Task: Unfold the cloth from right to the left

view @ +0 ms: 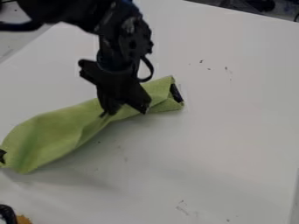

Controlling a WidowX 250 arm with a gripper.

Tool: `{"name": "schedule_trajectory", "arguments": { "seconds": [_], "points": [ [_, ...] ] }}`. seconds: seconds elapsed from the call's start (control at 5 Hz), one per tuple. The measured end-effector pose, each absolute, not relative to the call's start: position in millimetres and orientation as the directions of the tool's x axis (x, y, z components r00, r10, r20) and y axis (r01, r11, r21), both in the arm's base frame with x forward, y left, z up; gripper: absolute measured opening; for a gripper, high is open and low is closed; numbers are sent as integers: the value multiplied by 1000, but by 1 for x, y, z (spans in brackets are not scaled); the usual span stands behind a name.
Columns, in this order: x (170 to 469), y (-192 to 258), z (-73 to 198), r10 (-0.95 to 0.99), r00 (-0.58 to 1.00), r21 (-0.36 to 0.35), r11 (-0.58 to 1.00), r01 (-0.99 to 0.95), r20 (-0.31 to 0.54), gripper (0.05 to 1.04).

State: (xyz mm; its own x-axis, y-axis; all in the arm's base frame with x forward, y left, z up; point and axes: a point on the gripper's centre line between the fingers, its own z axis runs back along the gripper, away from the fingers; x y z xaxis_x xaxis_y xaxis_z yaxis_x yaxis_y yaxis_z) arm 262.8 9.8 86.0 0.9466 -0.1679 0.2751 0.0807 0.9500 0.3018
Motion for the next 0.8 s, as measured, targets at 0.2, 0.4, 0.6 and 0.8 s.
{"name": "schedule_trajectory", "arguments": {
  "seconds": [0.2,0.4,0.6,0.8],
  "points": [
    [293,47,105,-294,905,361,916,176,306,54],
    [328,95,95,-374,873,342,902,264,312,54],
    [357,130,91,-426,847,341,885,317,317,54],
    [377,162,83,-441,833,334,882,333,334,54]
  ]
}}
